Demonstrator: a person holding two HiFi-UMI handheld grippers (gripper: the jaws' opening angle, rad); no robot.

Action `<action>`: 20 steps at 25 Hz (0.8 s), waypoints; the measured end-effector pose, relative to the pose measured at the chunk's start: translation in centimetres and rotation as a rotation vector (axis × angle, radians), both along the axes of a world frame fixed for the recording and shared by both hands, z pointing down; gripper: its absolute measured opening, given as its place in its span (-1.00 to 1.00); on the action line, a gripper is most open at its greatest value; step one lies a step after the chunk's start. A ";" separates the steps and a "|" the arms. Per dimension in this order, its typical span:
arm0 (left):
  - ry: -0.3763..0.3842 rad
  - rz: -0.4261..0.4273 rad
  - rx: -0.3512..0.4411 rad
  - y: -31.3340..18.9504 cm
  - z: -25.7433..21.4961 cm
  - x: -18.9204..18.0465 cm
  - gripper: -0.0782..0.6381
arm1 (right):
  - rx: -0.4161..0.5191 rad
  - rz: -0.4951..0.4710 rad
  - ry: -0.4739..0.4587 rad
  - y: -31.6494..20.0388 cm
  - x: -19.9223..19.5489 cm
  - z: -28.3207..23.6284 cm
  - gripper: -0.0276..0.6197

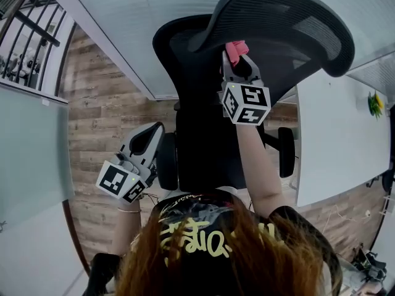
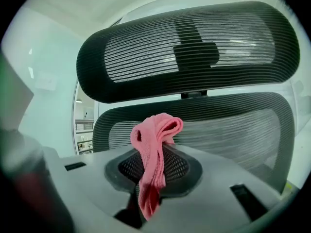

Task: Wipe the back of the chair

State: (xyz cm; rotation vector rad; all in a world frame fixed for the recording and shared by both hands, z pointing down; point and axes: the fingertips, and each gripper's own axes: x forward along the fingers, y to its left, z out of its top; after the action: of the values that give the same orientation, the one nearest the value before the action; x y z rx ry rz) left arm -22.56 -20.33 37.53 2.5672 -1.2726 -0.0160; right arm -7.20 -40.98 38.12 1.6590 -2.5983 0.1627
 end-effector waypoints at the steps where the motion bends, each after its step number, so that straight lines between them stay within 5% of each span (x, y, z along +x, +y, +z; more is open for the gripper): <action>1: -0.001 0.004 0.000 0.0 0.0 -0.2 -0.80 | 0.001 -0.007 0.000 0.1 -0.5 0.0 -0.71; 20: 0.012 0.008 -0.001 -0.2 0.2 -2.7 -0.80 | -0.005 -0.120 0.008 1.7 -9.2 0.2 -0.71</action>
State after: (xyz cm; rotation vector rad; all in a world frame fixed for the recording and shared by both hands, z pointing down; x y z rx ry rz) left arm -25.25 -20.57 37.74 2.5672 -1.2581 -0.0285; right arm -16.41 -39.25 38.33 1.4934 -2.6792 0.1561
